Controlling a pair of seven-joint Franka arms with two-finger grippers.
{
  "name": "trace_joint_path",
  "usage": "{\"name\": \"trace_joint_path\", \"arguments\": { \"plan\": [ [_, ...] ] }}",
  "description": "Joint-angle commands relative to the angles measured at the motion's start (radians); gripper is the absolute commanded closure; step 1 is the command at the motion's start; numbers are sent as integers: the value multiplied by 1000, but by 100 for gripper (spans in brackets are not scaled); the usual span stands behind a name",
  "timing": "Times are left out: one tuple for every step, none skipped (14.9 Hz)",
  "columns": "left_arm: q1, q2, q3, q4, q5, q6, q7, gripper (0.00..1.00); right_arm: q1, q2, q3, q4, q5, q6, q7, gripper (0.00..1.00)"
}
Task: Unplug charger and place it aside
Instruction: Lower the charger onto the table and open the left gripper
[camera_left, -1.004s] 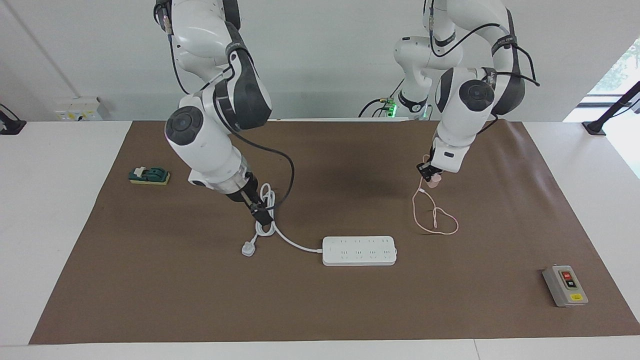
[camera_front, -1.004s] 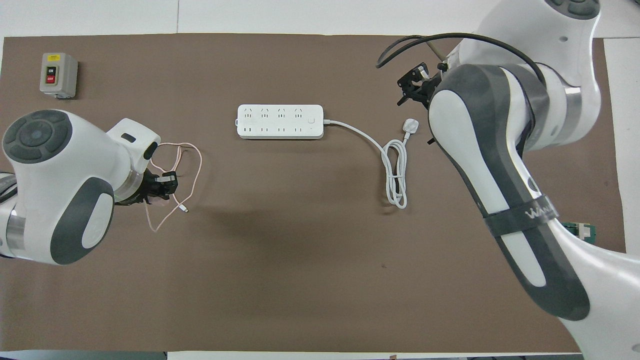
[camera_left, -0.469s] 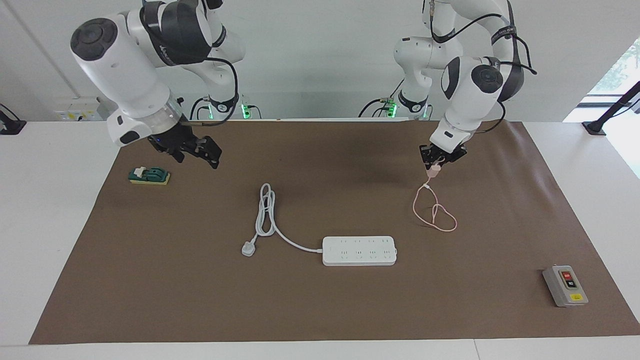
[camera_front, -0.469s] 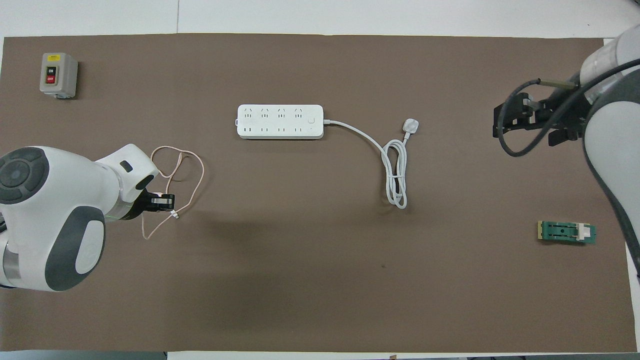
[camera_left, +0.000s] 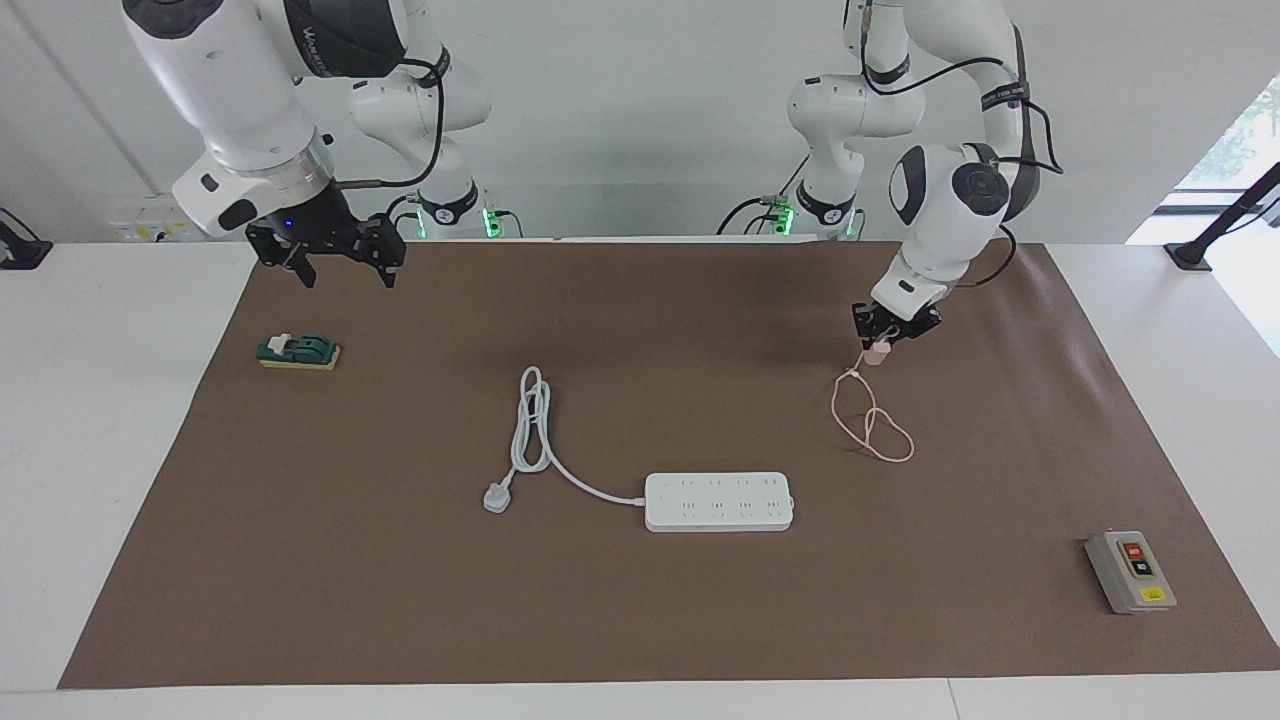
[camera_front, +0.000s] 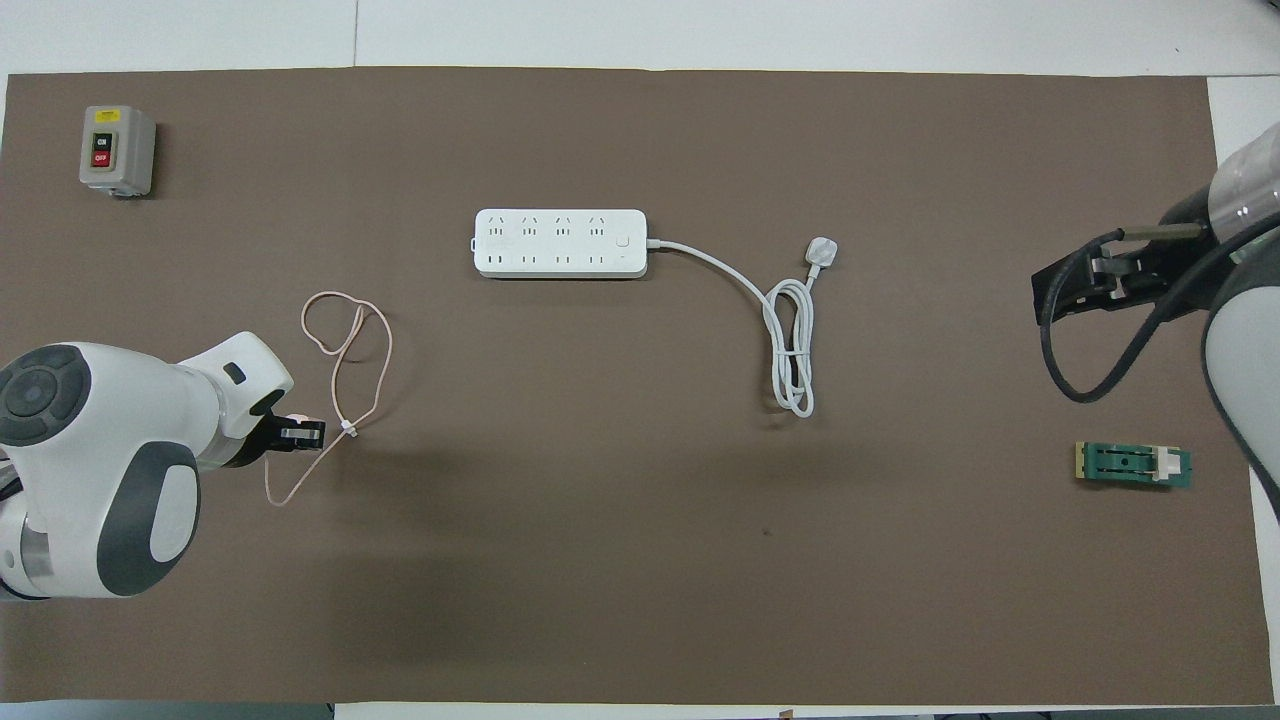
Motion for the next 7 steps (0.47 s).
{"name": "trace_joint_path", "arguments": {
  "plan": [
    [50,-47,-4,-41,-16,9,30,0,-53,-82,31,-132,-17,41,-23,0],
    [76,-48,-4,-44,-16,4,34,0,-58,-88,31,-144,-16,37,-21,0],
    [102,-50,-4,-44,-16,4,66,0,-65,-94,29,-159,-14,37,-20,0],
    [128,-45,-4,-35,-16,0,101,0,-73,-96,29,-167,-11,52,-18,0],
    [151,-40,-4,-21,-16,0,114,0,-73,-93,31,-166,-11,79,-18,0],
    [159,-36,-4,-4,-16,-2,112,0,-74,-95,31,-167,-10,78,-20,0],
    [162,-31,-4,20,-16,-6,105,0,-76,-93,32,-170,-9,81,-21,0]
  ]
}}
